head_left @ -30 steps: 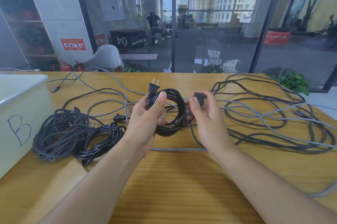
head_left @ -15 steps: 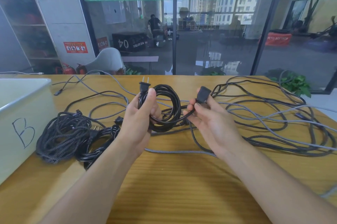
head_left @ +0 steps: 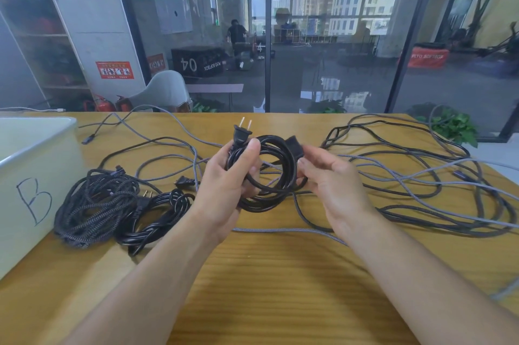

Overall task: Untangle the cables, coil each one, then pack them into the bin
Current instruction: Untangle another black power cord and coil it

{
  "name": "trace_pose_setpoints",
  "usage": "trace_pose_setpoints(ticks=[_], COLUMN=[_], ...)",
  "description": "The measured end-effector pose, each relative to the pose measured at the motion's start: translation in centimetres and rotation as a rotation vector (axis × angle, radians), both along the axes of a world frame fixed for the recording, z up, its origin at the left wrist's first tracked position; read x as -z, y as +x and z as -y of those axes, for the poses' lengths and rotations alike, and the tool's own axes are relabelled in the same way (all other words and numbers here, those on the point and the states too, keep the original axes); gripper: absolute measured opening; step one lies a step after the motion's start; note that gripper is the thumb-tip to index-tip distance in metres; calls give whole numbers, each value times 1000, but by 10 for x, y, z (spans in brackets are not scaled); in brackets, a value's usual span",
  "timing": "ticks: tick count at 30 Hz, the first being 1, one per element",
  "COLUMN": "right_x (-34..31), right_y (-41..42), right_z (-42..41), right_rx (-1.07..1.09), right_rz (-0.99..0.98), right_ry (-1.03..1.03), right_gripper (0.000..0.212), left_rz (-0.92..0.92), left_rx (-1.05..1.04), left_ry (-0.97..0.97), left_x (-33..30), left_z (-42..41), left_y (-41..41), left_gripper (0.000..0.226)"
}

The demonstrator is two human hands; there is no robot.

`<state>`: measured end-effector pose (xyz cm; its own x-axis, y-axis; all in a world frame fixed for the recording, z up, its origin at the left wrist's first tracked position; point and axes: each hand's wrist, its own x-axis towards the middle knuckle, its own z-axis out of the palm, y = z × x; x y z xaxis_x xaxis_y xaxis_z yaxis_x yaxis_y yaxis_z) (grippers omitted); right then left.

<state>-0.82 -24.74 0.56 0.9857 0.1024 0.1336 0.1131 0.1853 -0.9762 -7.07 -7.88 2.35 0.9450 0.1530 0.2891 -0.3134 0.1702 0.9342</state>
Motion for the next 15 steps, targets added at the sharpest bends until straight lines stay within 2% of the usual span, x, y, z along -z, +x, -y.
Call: trace_pose_setpoints(ticks=[4,9,12,15], right_x=[1,-1,-2,-3], right_y=[1,4,4,2], right_z=[2,4,3,5], right_rx=[-159,-422,-503,-596], right_rz=[-49,-28,-63,-130], right_ry=[-102,-128,-60,105], right_gripper=[28,38,39,44], left_rz=[0,-20,-21,-16], left_rx=[33,-40,-81,-110], left_ry=[21,-27,-16,-8], left_x=[1,1,2,2], left_z=[1,-6,-4,0], left_y=[1,3,3,3], left_gripper=[22,22,22,22])
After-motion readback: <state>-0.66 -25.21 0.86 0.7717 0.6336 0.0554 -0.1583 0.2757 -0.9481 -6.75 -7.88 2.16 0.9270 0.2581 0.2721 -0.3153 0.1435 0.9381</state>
